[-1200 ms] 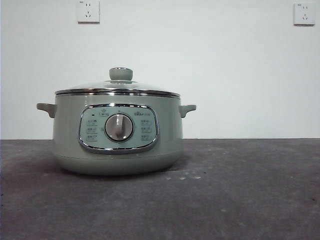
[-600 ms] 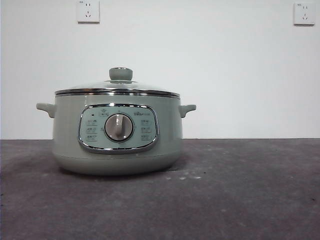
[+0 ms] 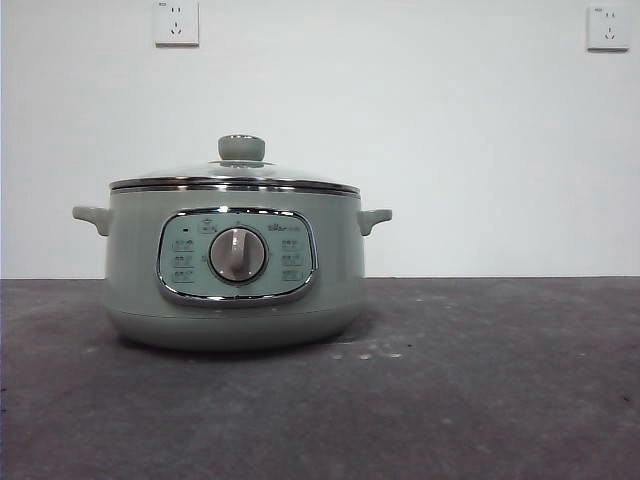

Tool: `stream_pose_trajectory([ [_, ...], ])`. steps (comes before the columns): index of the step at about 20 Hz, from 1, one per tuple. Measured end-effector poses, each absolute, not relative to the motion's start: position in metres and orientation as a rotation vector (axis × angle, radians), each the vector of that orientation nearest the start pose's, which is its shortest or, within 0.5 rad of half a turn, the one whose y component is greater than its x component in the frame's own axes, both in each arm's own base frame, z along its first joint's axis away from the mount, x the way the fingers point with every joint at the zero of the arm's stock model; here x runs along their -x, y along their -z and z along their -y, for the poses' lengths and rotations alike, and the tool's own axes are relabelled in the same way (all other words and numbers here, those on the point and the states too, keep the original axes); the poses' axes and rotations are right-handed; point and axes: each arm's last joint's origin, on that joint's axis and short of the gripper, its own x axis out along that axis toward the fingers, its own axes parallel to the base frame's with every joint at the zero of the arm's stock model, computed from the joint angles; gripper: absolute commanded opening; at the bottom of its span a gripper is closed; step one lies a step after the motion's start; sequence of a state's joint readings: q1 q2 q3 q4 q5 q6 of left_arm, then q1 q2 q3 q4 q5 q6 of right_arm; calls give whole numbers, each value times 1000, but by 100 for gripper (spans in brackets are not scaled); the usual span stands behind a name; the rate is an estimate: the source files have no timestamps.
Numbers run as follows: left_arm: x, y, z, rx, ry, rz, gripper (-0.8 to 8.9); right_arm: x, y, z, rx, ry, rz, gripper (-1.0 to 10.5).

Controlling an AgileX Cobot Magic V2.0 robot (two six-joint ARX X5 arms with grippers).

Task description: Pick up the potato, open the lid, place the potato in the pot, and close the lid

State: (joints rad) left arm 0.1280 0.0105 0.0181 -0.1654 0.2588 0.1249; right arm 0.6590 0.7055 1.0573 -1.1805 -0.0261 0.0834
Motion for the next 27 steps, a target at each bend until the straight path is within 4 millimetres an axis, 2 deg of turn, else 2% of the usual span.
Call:
stream_pose_trajectory([
  [19,-96,-153,-5,-45,139,-156,-3,-73,-344,-58,189,-613,-827,2],
  [21,-96,-153,-5,-45,139,-156,-3,-74,-345,-56,204,-574,-810,2],
  [24,-96,-153,-5,-45,139,-156,-3,-73,-354,-44,167,-496,-656,2],
  [27,-96,-153,-5,-45,139,-156,-3,-63,-361,-25,62,-409,-355,2],
])
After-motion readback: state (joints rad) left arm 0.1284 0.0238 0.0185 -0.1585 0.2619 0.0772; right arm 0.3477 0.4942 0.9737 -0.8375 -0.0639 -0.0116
